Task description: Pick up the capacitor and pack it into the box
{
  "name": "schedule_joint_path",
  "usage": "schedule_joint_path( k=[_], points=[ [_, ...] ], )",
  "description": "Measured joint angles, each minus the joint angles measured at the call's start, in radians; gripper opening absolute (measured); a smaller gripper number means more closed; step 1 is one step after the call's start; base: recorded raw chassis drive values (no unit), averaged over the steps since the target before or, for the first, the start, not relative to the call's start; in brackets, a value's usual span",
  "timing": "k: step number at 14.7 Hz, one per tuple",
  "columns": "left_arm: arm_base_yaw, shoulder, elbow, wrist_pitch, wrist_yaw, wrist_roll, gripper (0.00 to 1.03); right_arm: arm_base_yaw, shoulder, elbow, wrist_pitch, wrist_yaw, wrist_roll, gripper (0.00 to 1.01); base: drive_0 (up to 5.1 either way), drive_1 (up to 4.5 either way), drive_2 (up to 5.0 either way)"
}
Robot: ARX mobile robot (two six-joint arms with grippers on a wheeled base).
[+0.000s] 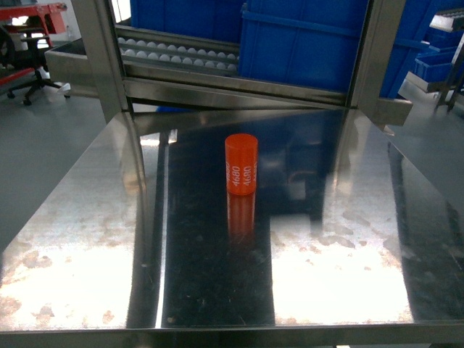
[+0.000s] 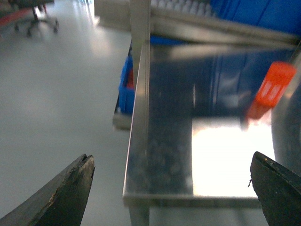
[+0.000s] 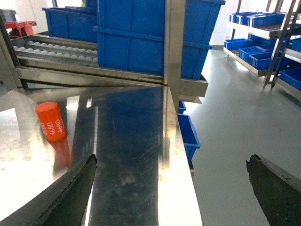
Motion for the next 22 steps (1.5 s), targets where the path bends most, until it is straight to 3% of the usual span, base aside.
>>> schedule_joint_path(
  k=[1,4,6,7,10,12,19,22],
  points=[
    [-0.002,0.102,0.008,0.039,0.002,-0.02,0.98,0.0,0.0,0.0,0.0,0.0,0.0,0.98,0.0,0.0,0.0],
    [-0.112,0.586,0.083,0.541,-0.016,-0.037,0.98,0.0,0.0,0.0,0.0,0.0,0.0,0.98,0.0,0.0,0.0],
    [-0.206,1.022,0.257,0.852,-0.021,-0.033,0.98,0.0,0.0,0.0,0.0,0.0,0.0,0.98,0.0,0.0,0.0],
    [-0.252,1.19,0.356,0.905,-0.022,-0.035,0.98,0.0,0.0,0.0,0.0,0.0,0.0,0.98,0.0,0.0,0.0],
    [-0.37,1.524,0.571,0.94,-0.062,-0.042,0.98,0.0,0.0,0.0,0.0,0.0,0.0,0.98,0.0,0.0,0.0],
    [-0.407,1.652,0.688,0.953,-0.077,-0.041,0.98,0.0,0.0,0.0,0.0,0.0,0.0,0.98,0.0,0.0,0.0],
    [-0.424,2.008,0.983,0.949,-0.103,0.005,0.98,0.0,0.0,0.0,0.0,0.0,0.0,0.98,0.0,0.0,0.0],
    [-0.424,2.104,1.07,0.933,-0.096,0.005,0.98,0.0,0.0,0.0,0.0,0.0,0.0,0.98,0.0,0.0,0.0]
  ],
)
